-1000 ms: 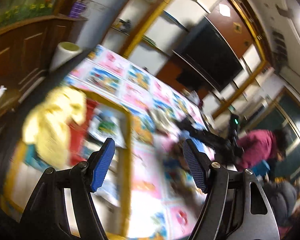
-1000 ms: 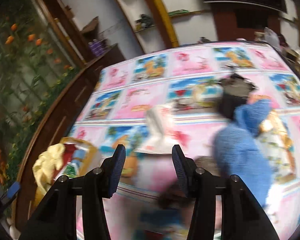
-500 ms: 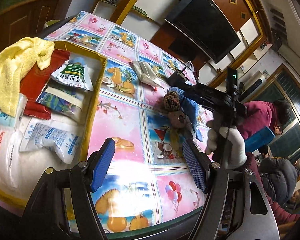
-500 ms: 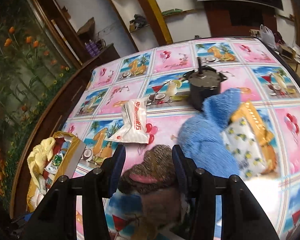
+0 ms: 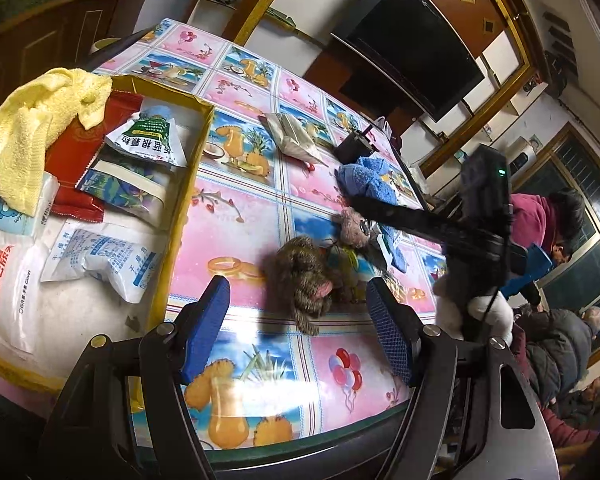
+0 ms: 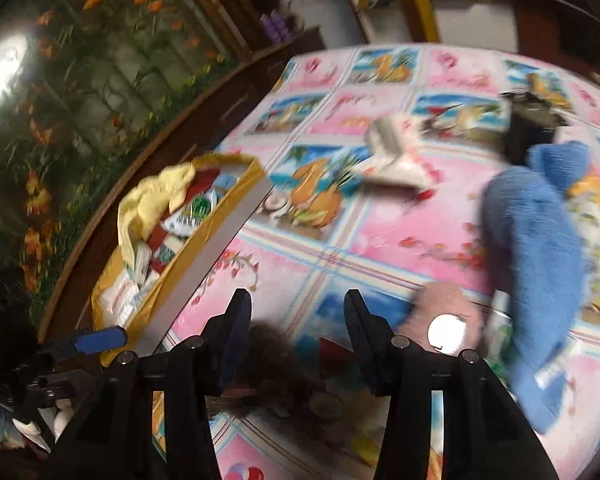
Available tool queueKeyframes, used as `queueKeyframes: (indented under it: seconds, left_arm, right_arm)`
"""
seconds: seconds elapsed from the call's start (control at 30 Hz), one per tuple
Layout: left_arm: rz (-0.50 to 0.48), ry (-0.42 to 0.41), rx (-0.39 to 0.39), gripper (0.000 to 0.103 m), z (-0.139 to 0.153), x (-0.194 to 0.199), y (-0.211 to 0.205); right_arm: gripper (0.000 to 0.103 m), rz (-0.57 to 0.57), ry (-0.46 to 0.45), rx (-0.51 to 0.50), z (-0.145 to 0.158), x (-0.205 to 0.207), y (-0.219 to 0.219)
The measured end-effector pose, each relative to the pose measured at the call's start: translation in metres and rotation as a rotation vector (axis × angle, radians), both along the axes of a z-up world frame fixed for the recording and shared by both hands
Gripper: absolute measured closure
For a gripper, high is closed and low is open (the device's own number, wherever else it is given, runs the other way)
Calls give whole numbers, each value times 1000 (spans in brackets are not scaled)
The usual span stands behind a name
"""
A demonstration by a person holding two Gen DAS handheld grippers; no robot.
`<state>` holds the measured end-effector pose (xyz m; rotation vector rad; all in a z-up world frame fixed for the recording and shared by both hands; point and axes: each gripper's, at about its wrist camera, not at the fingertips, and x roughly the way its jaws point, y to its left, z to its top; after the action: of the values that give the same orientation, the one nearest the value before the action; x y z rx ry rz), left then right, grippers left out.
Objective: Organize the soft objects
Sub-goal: 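Move left tool to brown knitted doll while right tool reaches pink fuzzy badge, then grasp brown knitted doll with left tool while right tool grasps pink fuzzy badge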
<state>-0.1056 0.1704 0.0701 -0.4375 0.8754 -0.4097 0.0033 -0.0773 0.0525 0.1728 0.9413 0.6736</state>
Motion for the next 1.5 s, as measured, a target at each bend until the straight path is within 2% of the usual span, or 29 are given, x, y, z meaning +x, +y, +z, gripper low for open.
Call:
queueKeyframes:
  seconds: [0.1,0.23,0.33,0.53,0.77,0.83,1.0,1.07,1.2,1.27,1.4,1.5]
  left_arm:
    - [-18,9,12,32,-2,1,-8]
    - [-52,22,54,32,-9,3,-27]
    - [-76,35,96,32,-14,4,-43]
    - [-100,61,184,32,-24,8,-62]
    - [-133,93,260,32,-44,31,-85]
    - [-134,100,275,32,-50,39,-90]
    - [-121,82,301,32,-54,56,-99]
    - [-114,71,300,32,-55,58,-100]
    - [-136,22,268,21,-57,59,-100]
    - [-133,0,270,20,-57,59,-101]
    - [-157,7,253,9,-57,65,-105]
    - [-162,7,274,9,-57,65,-108]
  right_arm:
    - [55,-114,-28,-4,6,-4,-36]
    - [54,-172,18,-31,-7,-2,-59]
    - [54,-169,19,-48,-15,0,-55]
    - [54,-152,-86,-165,-15,5,-24]
    - [51,-153,-67,-323,-37,23,-3]
    - [50,-134,-43,-317,-42,24,-4]
    - [52,-125,-57,-315,-42,18,-6]
    - [59,-140,-53,-291,-42,18,-11]
    - [60,-147,-64,-262,-42,15,-15]
    - [59,-146,-79,-279,-42,14,-11]
    - [59,-152,-108,-302,-43,11,-7]
    - [59,-155,-109,-291,-44,11,-9]
